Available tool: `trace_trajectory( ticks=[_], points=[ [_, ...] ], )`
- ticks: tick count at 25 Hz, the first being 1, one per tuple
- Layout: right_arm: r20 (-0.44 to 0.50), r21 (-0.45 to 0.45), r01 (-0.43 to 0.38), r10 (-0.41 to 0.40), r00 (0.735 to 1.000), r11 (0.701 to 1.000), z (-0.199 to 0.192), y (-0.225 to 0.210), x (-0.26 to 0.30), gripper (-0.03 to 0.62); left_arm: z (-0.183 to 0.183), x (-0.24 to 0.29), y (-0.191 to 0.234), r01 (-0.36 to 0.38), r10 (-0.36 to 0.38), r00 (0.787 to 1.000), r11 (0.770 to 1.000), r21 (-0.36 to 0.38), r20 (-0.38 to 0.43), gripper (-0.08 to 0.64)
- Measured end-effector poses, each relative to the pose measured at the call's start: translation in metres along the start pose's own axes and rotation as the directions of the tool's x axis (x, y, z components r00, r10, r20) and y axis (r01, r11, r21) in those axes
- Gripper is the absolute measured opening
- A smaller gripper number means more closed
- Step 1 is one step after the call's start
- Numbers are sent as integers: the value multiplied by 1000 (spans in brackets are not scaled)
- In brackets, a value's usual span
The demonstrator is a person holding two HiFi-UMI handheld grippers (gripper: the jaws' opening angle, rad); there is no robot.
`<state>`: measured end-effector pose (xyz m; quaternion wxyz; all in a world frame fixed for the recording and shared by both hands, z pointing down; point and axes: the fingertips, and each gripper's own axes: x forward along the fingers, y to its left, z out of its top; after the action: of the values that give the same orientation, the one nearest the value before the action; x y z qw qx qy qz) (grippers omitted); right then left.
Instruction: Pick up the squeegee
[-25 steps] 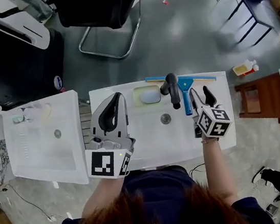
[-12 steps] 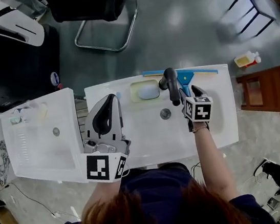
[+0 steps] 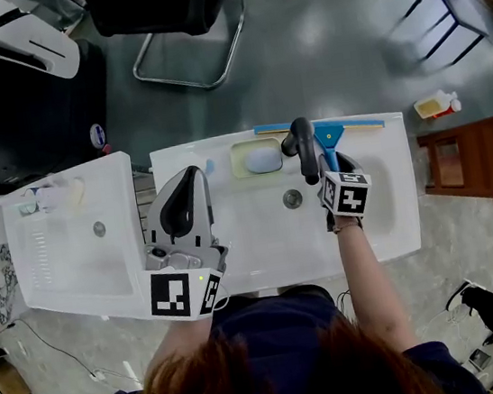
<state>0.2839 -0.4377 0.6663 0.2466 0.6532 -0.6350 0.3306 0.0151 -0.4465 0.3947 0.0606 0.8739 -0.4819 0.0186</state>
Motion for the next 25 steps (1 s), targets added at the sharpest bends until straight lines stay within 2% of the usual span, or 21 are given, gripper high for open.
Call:
trace_trajectory(
  ticks=[7,13,17,25],
  points=[
    [87,4,3,-3,996,1000,17,-1,-14,160,4,-8,5,-16,16,1000,1000,9,12,20],
    [241,-2,-5,5,970,1000,66,2,-54,160,15,-12,5,-25,24,999,1000,15,31,21],
    [375,-22,-12,20,927,1000,104,11,-97,160,25,-18,4,-27,26,998,999,19,49,21],
    [592,-88,8,46,804,996,158,30,-202,160,49,-36,-2,-34,31,996,999,33,86,20]
  ],
)
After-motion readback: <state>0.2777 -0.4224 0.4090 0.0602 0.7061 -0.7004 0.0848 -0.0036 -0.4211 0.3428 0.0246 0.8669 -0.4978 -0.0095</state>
